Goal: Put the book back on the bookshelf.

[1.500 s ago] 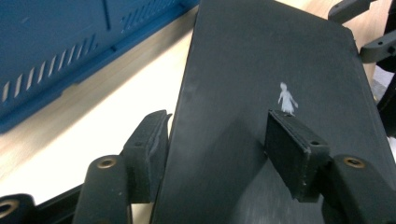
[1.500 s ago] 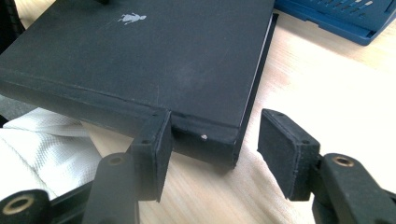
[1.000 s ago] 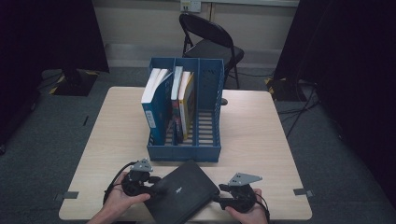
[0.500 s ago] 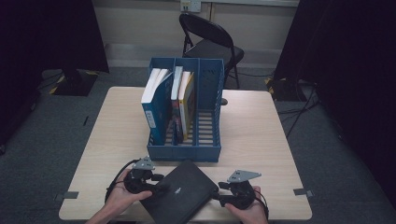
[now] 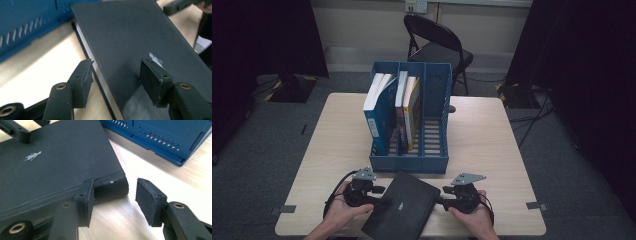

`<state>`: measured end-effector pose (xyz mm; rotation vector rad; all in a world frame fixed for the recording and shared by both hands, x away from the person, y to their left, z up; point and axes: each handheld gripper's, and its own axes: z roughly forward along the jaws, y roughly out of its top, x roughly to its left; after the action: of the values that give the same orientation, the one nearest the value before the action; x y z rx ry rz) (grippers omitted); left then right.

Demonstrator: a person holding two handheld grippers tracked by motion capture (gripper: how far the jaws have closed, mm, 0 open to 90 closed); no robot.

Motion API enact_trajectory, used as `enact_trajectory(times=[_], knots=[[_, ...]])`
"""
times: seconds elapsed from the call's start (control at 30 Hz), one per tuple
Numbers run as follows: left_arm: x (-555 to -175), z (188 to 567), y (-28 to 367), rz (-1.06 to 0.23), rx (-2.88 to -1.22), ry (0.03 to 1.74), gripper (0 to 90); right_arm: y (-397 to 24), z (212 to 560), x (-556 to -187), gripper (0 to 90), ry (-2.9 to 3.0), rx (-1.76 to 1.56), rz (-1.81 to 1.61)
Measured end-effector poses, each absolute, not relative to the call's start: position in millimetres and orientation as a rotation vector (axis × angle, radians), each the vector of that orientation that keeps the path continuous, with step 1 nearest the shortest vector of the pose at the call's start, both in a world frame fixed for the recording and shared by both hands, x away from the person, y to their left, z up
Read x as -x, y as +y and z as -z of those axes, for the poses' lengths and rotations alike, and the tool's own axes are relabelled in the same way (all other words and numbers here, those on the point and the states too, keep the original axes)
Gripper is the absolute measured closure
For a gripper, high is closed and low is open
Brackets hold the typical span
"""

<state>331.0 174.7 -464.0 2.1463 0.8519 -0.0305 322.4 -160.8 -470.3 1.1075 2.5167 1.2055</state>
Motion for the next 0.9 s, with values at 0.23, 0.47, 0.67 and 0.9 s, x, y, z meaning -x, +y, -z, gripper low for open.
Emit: enact_trajectory(times=[0.23,0.47,0.67,0.9], knots=[[-335,467,181,0.045,-2.135,0.905,37.5,-152,470,-333,49.4,2.501,-1.092,-1.194],[-332,470,190,0.135,-2.120,0.907,37.7,-142,471,-344,48.6,2.503,-1.083,-1.198],[-320,468,190,0.146,-2.150,0.911,33.1,-133,470,-354,48.6,2.489,-1.070,-1.195],[-311,467,190,0.155,-2.173,0.912,32.4,-128,470,-356,48.7,2.469,-1.058,-1.197]])
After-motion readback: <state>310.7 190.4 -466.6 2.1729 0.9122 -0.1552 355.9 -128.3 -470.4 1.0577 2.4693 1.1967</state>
